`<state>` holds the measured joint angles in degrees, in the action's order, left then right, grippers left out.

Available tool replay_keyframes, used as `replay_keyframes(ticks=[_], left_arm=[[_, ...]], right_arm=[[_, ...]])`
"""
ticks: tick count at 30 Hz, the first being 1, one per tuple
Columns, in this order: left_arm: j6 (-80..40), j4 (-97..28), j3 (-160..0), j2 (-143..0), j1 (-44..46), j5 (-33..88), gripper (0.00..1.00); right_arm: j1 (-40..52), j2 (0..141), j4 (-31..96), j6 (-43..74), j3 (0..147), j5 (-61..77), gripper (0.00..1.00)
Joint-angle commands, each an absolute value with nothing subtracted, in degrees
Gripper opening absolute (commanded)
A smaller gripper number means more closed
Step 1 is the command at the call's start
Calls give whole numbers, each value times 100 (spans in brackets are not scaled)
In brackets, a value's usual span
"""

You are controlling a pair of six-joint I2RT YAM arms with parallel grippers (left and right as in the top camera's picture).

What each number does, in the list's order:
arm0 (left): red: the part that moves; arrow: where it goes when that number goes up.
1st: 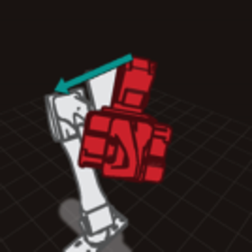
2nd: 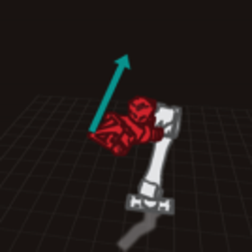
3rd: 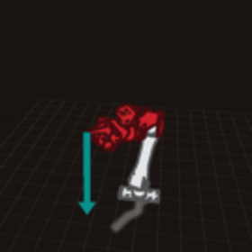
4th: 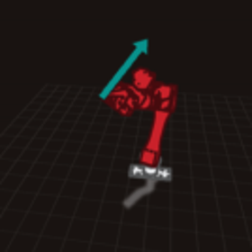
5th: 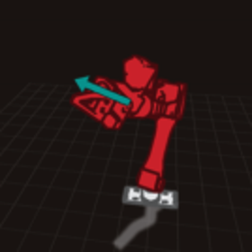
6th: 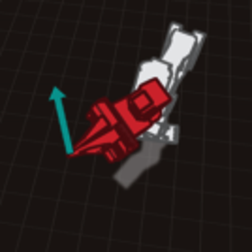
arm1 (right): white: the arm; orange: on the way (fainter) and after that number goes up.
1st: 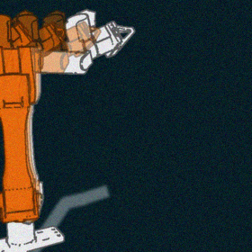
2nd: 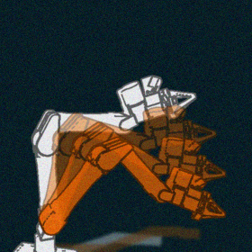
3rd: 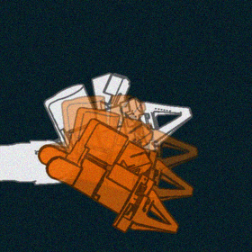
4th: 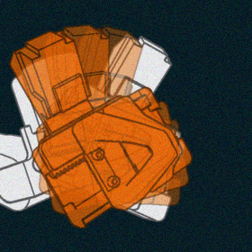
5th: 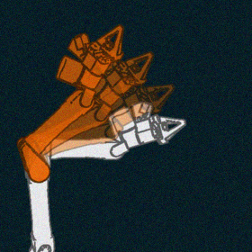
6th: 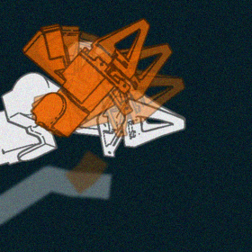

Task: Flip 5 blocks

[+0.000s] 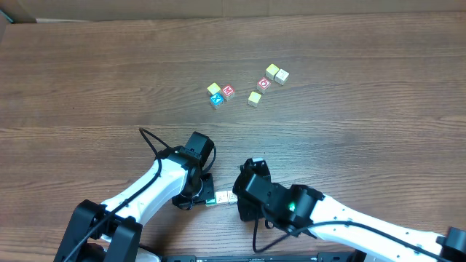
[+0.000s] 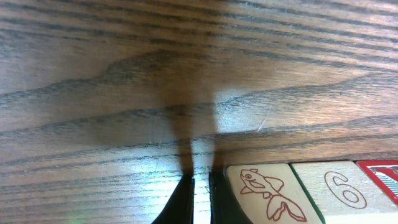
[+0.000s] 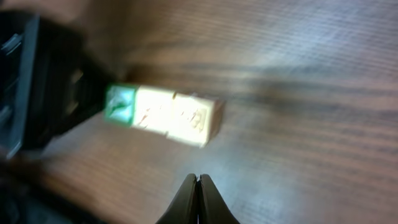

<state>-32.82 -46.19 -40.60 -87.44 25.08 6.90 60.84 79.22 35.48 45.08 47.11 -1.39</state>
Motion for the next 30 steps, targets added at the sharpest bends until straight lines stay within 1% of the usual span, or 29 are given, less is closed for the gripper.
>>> replay_keyframes(ticks=[1,7,14,25,30], left_arm=[[-3210,-4628,-4099,-8842,2477,725,4],[-3208,-4652,-4099,-8842,2477,757,4],[-3208,-4652,-4099,-8842,2477,757,4],[-3210,-4654,-4099,-8842,2477,762,4],[-3208,-4652,-4099,-8842,2477,803,4]], right_arm=[[5835,8381,3393,4604,4687,-438,4],[5546,8816,3085,4447,4687,-185,4],[5509,8984,2847,4025,4687,-156,4],[5509,9074,2810,4005,4687,270,4],[5511,9074,2816,4206,4687,355,4]])
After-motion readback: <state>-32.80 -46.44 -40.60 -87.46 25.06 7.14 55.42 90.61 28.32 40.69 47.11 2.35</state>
